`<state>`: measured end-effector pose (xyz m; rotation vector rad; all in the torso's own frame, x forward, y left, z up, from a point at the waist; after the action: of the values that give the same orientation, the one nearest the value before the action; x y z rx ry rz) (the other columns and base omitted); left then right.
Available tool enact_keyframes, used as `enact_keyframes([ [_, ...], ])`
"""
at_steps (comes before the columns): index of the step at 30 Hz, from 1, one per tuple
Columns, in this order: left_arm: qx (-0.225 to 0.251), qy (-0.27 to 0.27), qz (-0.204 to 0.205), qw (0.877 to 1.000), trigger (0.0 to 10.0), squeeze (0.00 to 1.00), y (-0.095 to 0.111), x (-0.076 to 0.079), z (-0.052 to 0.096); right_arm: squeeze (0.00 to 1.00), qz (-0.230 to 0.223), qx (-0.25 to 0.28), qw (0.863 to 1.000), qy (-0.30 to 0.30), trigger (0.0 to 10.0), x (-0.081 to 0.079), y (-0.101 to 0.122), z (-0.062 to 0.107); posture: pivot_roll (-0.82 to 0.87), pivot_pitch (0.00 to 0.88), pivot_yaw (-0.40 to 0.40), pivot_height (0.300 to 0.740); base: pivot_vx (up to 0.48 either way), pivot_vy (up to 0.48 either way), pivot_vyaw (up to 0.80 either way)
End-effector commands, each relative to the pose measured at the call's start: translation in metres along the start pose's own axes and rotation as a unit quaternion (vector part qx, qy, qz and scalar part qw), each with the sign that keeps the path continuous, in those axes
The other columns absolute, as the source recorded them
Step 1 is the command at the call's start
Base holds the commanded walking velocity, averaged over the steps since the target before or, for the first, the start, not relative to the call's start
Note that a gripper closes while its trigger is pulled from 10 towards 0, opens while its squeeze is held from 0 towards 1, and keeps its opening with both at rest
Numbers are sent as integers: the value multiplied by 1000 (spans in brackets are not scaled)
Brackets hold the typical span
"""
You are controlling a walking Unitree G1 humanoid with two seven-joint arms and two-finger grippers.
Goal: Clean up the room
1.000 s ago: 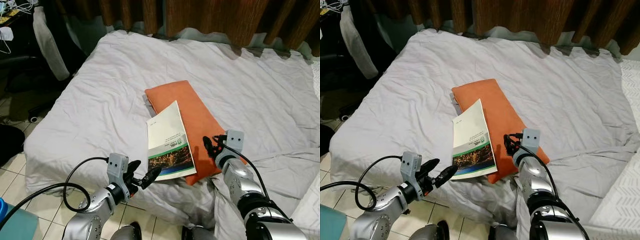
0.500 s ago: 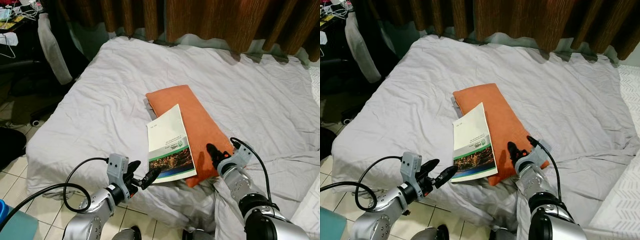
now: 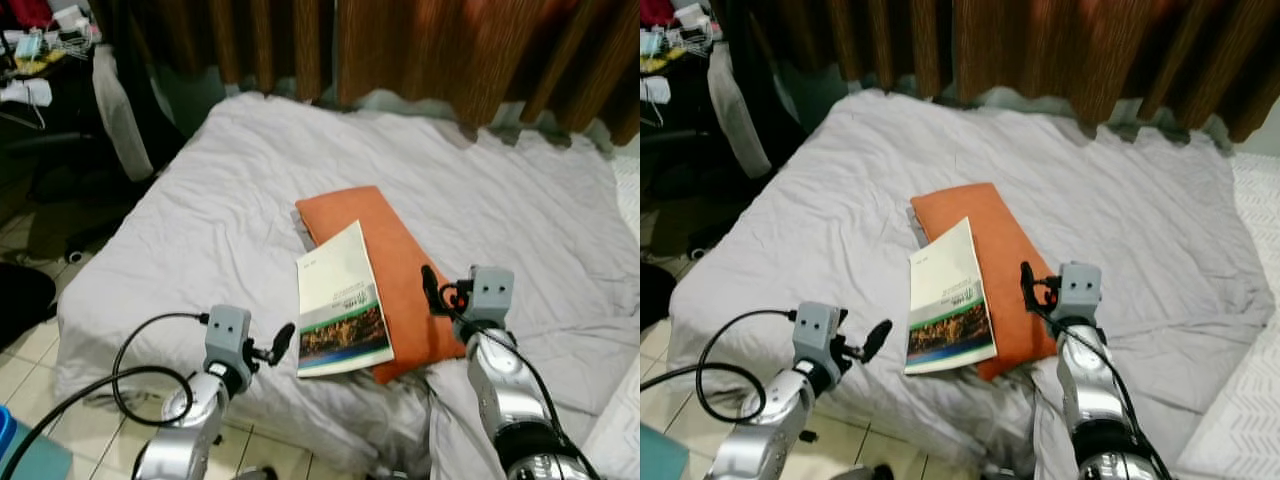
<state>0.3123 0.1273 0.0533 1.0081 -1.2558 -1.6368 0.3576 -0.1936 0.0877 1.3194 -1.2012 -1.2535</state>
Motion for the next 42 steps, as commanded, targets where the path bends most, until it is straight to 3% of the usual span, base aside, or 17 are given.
enact_keyframes([
  [1,16,29,-28,999,10000,0,4,-5,3,1000,7,10,1000,18,10000,-5,-2,14,30,71,-9,740,0,0,0],
  [2,28,38,-37,998,10000,0,6,-6,8,1000,5,8,1000,26,10000,-4,-6,24,28,67,-11,740,0,0,0],
  [4,28,38,-37,998,10000,0,6,-6,8,1000,5,8,1000,26,10000,-4,-6,24,28,67,-11,740,0,0,0],
  [5,65,49,-64,995,10000,0,15,-7,27,1000,-5,9,999,35,10000,3,-8,54,20,64,-9,740,0,0,0],
  [6,78,55,-75,993,10000,0,19,-7,36,1000,-5,5,1000,30,10000,10,-9,69,16,64,-8,740,0,0,0],
  [7,78,55,-75,993,10000,0,19,-7,36,1000,-5,5,1000,30,10000,10,-9,69,16,64,-8,740,0,0,0],
  [9,99,58,-90,989,10000,0,27,-3,47,1000,1,-1,1000,6,10000,23,-11,90,9,55,-4,740,0,0,0],
  [14,124,52,-83,987,10000,0,38,5,43,1000,3,-18,1000,-12,10000,28,-20,105,6,48,6,740,0,0,0],
  [15,123,49,-72,989,10000,0,37,5,39,643,0,-27,1000,-4,10000,23,-23,104,-3,43,15,740,0,0,0],
  [16,123,49,-72,989,10000,0,37,5,39,643,0,-27,1000,-4,10000,23,-23,104,-3,43,15,740,0,0,0],
  [17,115,43,-49,991,10000,0,34,5,31,0,0,-45,999,16,10000,9,-28,96,-13,41,23,740,0,394,-788],
  [20,107,46,-41,992,10000,0,32,0,25,0,4,-59,998,29,10000,3,-31,88,-15,42,29,740,0,451,-779],
  [24,83,60,-45,994,10000,0,25,-12,22,0,-25,-57,998,32,10000,2,-25,69,-13,47,31,740,0,480,0],
  [27,64,69,-41,995,10000,0,18,-13,17,0,-42,-60,996,47,10000,-6,-23,58,-12,52,29,740,0,135,0],
  [30,79,65,-22,995,10000,0,22,-9,16,0,-48,-70,994,61,10000,-15,-25,50,-9,64,26,740,286,0,0],
  [42,51,35,-40,997,10000,0,14,3,4,0,-58,-92,992,68,10000,-19,-33,47,-18,74,28,740,385,0,0],
])
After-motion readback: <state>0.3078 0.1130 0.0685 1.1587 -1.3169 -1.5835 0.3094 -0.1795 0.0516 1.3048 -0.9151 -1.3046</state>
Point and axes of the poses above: a point about 5 cm out from each wrist's last joint towards the gripper, its own z axis pointing back from the gripper into the wrist, its own y axis along the axis of the wrist's last joint, x = y × z, the point moved 4 cm from there along -z, pointing out of the wrist towards the gripper, and after that the axes turned 9 degrees about -z, right-handed, at the moved point
